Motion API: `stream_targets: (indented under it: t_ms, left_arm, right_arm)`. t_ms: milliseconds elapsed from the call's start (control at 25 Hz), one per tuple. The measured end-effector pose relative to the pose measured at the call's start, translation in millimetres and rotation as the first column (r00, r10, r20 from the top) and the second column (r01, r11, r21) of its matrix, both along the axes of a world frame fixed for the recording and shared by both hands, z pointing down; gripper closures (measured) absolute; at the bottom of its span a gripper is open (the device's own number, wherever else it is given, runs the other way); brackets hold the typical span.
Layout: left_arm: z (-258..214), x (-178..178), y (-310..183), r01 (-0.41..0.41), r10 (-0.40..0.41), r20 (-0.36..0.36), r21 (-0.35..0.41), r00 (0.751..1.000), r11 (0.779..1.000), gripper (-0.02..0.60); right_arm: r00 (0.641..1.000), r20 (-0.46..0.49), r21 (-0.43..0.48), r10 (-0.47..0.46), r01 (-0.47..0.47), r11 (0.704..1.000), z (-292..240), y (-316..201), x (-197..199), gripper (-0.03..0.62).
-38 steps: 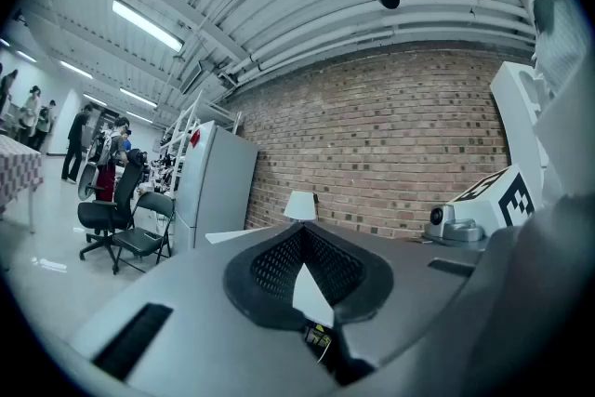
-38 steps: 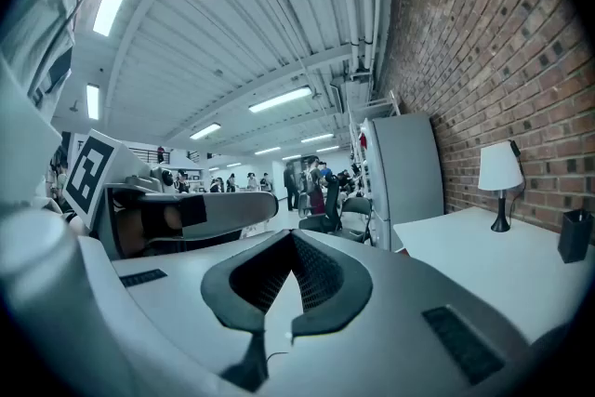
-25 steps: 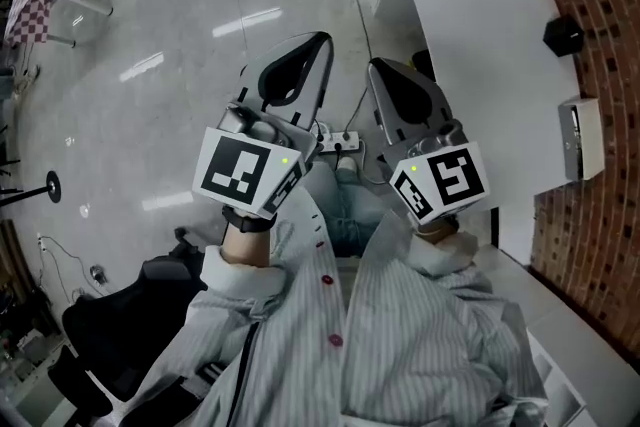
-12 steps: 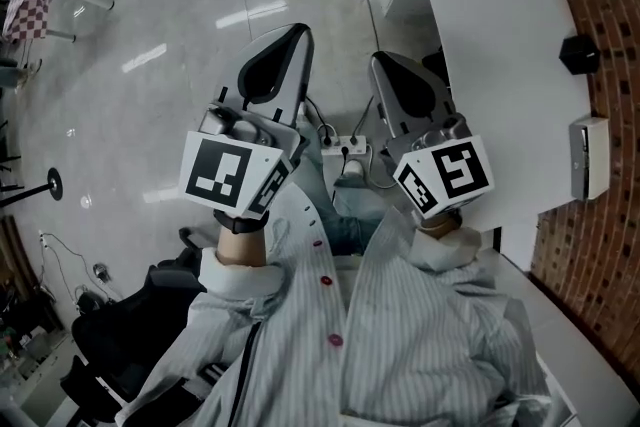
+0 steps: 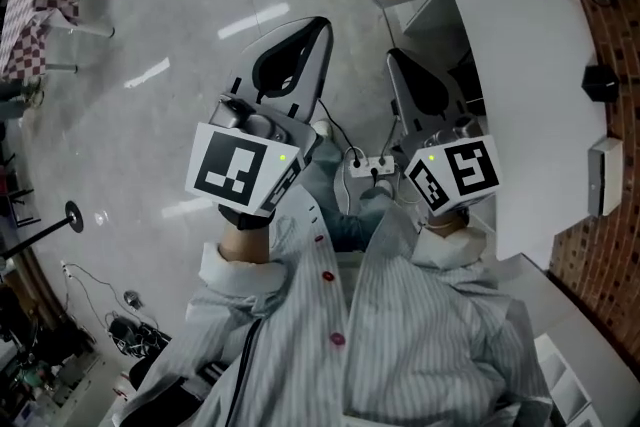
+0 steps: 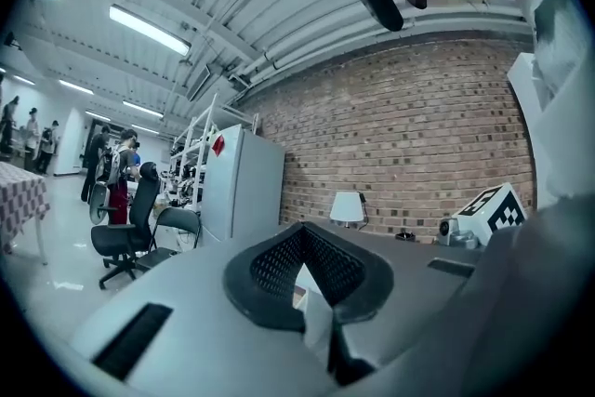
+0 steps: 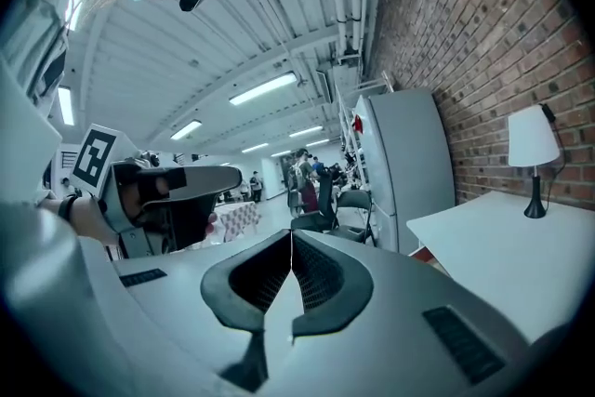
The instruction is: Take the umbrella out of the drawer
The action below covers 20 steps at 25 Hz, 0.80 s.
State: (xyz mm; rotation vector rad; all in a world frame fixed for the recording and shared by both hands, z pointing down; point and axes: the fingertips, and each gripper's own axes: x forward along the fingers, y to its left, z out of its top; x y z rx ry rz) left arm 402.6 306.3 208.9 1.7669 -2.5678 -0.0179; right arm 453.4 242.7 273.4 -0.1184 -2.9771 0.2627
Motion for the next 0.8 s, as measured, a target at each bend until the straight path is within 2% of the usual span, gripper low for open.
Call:
stream_targets:
  t_ms: [200, 360, 520, 600, 800]
  left_arm:
    - [3.7, -55.3, -1.0, -0.06, 0.059, -0.008, -0.011, 0.998, 0.998, 0.572]
    - [5.9, -85.0, -7.9, -0.113, 0.113, -0.01, -0.017, 0.994, 0.993, 0.572]
    - [9.2, -105.7, -9.9, -0.115, 0.115, -0.006, -0.032, 0.993, 0.993, 0.572]
    - [7.8, -114.1, -9.5, -0.112, 0.111, -0.031, -0.04, 0.993, 0.993, 0.572]
    - [4.5, -143.8, -5.0, -0.09, 0.09, -0.038, -0.007, 0.995, 0.996, 0.572]
  right_arm:
    - [0.998, -0.001, 0.003, 0.063, -0.063, 0.998, -0.6, -1.1, -55.6, 0.559]
    - [0.993, -0.006, 0.01, 0.12, -0.12, 0.993, -0.2, -10.3, -85.3, 0.559]
    - [0.989, -0.003, 0.013, 0.148, -0.148, 0.989, 1.1, -22.5, -101.9, 0.559]
    - [0.987, -0.004, 0.015, 0.161, -0.161, 0.987, 2.2, -26.3, -108.6, 0.559]
    - [0.983, -0.019, 0.026, 0.181, -0.18, 0.983, 4.9, -35.9, -129.7, 0.559]
